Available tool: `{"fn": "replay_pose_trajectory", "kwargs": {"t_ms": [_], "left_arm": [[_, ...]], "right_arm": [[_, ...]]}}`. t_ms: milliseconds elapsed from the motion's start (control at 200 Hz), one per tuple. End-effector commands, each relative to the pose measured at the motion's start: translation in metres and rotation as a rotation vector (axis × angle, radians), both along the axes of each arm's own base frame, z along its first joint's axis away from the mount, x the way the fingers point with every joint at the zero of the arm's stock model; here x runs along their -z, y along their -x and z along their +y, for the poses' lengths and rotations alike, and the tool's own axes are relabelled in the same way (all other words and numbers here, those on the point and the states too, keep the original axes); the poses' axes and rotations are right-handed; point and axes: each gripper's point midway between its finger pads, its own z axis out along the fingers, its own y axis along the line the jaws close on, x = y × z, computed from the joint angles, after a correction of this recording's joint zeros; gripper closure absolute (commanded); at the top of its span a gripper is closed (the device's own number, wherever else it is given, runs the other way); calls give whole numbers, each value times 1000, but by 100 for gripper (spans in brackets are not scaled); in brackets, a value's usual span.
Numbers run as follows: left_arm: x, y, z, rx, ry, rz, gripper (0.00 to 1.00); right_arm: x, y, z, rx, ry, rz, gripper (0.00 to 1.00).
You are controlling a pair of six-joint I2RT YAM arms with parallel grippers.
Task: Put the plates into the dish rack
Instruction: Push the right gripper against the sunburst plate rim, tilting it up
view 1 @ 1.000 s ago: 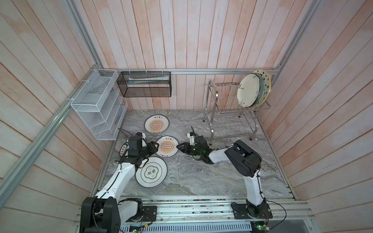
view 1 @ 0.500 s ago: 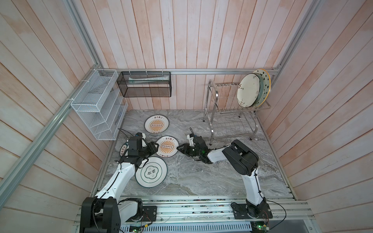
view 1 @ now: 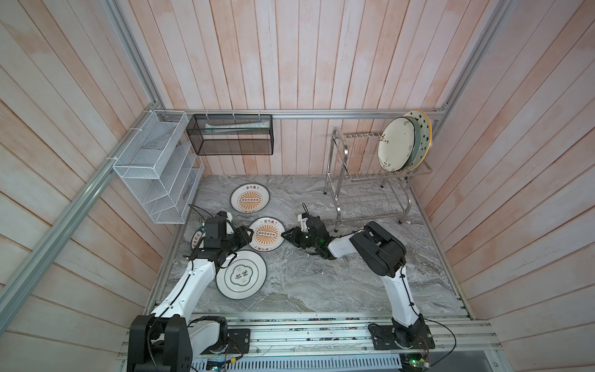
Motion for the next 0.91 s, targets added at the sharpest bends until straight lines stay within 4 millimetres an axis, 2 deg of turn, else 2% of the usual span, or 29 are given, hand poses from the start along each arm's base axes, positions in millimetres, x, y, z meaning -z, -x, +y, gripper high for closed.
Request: {"fn": "replay_pose_trajectory", "kwargs": {"t_ms": [0,240,460,550,700,900], "left_arm": [[-12,-5,1,5,-4,-32,49],[-10,-4,-1,14,3,-26,49],[-10,-4,-2,17,5,-26,49],[-9,-3,-2,18,6,-24,49],[-8,-3,-3,23,14,-25,49],[-3,-5,-10,39,61,-27,49]], "right_arm": [[11,-2,-2,5,-7,31,78],[8,-2,1,-9,-26,26,87],[1,-1,2,-17,-48,19,99],[-4,-2,-1,-11,-57,12,100],[-13,-6,-17,27,-62,-6,100],[-24,-9,-49,95,-53,-25,100]]}}
